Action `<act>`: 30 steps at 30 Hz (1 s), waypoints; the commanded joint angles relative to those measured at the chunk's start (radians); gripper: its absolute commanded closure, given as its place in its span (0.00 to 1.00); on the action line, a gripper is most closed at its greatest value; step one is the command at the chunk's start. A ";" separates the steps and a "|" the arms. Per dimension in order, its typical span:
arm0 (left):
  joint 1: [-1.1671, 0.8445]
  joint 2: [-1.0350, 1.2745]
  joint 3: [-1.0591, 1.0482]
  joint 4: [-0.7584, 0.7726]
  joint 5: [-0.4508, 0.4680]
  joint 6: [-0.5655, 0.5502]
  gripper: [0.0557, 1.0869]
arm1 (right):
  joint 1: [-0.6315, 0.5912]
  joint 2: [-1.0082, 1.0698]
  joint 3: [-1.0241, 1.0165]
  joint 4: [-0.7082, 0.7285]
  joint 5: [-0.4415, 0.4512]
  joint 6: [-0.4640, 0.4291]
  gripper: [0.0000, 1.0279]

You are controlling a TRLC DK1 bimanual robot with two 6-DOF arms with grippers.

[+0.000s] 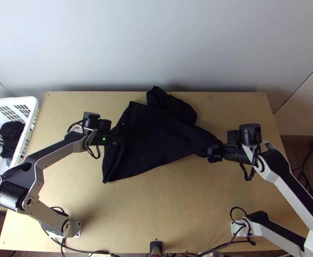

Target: Fold the t-shirt

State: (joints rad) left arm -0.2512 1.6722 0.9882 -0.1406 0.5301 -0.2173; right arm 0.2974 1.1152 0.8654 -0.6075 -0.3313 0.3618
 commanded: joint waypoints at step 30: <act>-0.003 0.055 0.010 0.058 -0.009 -0.045 0.59 | -0.023 -0.035 0.035 -0.012 0.002 -0.009 0.96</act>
State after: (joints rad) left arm -0.2516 1.6989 0.9638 -0.0956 0.5217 -0.2184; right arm 0.2790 1.0824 0.8867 -0.6163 -0.3302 0.3511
